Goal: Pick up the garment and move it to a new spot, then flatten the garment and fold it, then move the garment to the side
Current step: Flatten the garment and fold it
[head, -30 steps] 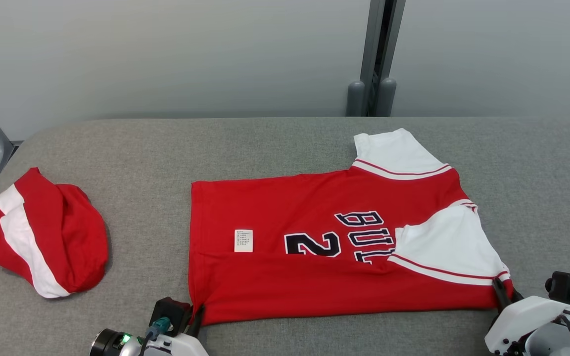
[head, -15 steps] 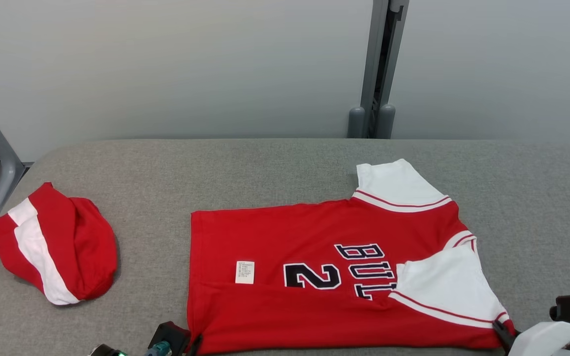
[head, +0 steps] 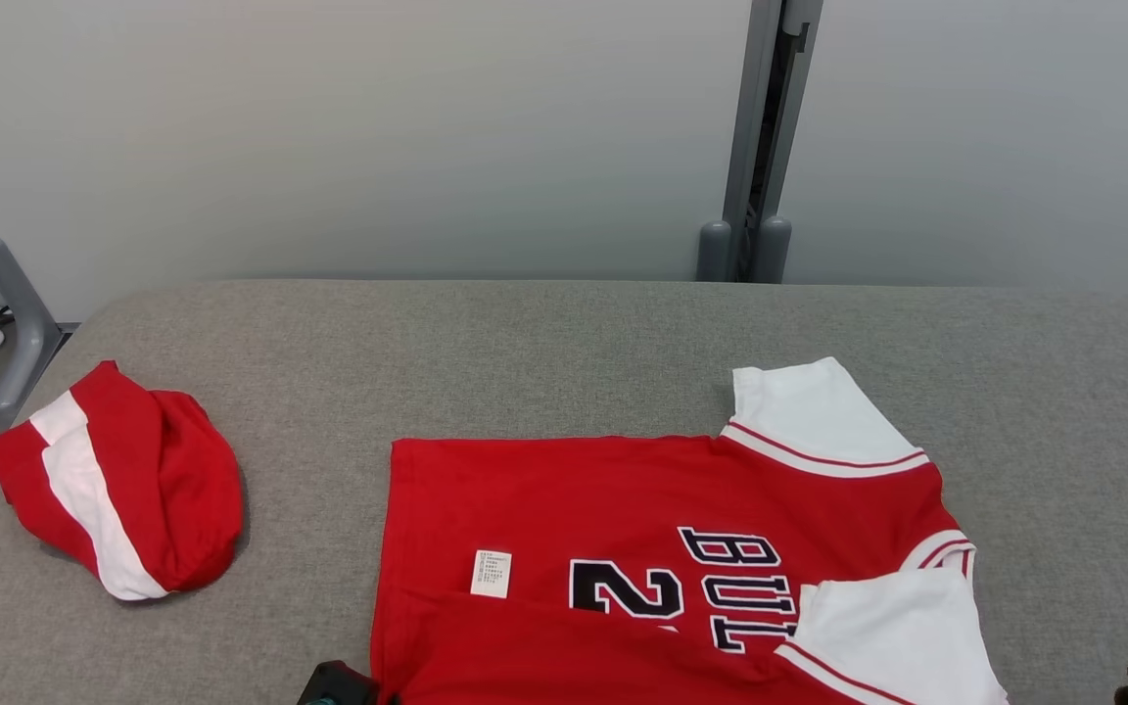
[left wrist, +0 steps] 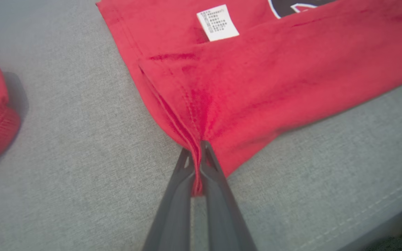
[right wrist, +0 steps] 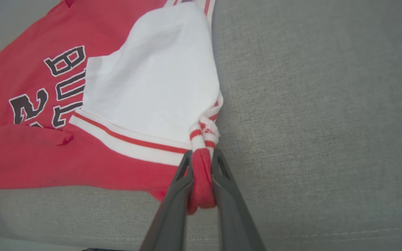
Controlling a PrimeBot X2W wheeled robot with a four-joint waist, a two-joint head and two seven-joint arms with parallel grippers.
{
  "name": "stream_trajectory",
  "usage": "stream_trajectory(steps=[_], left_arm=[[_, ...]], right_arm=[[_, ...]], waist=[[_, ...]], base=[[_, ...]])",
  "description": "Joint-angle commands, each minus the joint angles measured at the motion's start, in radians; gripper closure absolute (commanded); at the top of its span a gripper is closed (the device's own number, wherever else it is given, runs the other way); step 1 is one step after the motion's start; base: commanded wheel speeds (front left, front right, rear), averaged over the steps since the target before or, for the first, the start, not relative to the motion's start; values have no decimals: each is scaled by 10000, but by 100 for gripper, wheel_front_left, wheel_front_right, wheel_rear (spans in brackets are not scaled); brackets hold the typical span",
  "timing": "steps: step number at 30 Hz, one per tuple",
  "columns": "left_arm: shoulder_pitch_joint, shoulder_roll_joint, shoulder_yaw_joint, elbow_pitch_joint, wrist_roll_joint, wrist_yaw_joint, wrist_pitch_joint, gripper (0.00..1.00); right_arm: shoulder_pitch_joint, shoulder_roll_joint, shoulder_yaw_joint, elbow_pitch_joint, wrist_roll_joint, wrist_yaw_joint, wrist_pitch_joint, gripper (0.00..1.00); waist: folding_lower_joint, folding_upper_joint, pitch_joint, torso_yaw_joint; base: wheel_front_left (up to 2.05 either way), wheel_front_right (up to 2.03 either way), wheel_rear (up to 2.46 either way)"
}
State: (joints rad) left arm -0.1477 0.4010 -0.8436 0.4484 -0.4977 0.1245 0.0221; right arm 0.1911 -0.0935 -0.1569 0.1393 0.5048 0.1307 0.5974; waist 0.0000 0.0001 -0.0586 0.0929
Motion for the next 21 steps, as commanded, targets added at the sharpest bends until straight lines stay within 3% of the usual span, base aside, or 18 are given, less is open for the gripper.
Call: stream_trajectory(steps=[1, 10, 20, 21], left_arm=[[129, 142, 13, -134, -71, 106, 93, 100], [572, 572, -54, -1025, -238, 356, 704, 100], [780, 856, -105, -1607, -267, 588, 998, 100], [796, 859, -107, -1607, -333, 606, 1105, 70]], right_arm=[[280, 77, -134, -293, -39, 1, 227, 100], [980, 372, -456, -1424, -166, 1, 984, 100], [1105, 403, -476, -1349, -97, 1, 1161, 100], [1093, 402, -502, -1340, -119, 1, 1149, 81]], waist=[[0, -1, -6, 9], [0, -1, 0, -39], [0, -1, 12, -28], [0, -1, 12, -33]], base=[[0, 0, 0], [0, 0, 0], [0, 0, 0], [0, 0, 0]])
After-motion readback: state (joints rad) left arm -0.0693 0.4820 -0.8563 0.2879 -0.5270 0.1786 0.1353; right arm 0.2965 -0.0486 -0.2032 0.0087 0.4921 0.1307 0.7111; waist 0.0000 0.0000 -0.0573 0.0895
